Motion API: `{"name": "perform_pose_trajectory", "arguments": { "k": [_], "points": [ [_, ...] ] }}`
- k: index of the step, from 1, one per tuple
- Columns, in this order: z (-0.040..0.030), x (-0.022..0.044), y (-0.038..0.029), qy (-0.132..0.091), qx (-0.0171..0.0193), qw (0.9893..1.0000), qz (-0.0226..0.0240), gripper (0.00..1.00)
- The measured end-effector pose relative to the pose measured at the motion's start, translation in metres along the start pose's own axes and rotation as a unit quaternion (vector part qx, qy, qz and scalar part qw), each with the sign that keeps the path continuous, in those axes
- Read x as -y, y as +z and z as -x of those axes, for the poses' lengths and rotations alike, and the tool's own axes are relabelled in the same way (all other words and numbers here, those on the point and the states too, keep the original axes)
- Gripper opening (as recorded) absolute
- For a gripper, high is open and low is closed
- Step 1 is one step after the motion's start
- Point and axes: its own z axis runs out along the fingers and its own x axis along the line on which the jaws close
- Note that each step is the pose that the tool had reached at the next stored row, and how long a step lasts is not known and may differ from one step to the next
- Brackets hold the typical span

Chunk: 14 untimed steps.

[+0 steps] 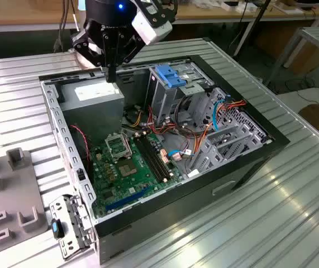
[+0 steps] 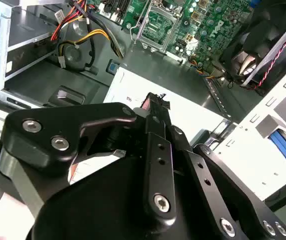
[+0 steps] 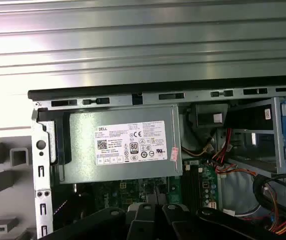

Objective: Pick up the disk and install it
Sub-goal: 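Reach for the disk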

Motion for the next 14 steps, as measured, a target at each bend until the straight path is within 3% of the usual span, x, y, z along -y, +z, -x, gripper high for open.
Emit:
{"name": "perform_pose_trajectory", "arguments": {
  "k": [7,14],
  "points": [
    [-0.0115,0.0009,-0.0003,0.0,0.0,1.0,0.0,0.11],
    [-0.0179,0.0014,-0.0005,0.0,0.0,1.0,0.0,0.11]
  ]
}}
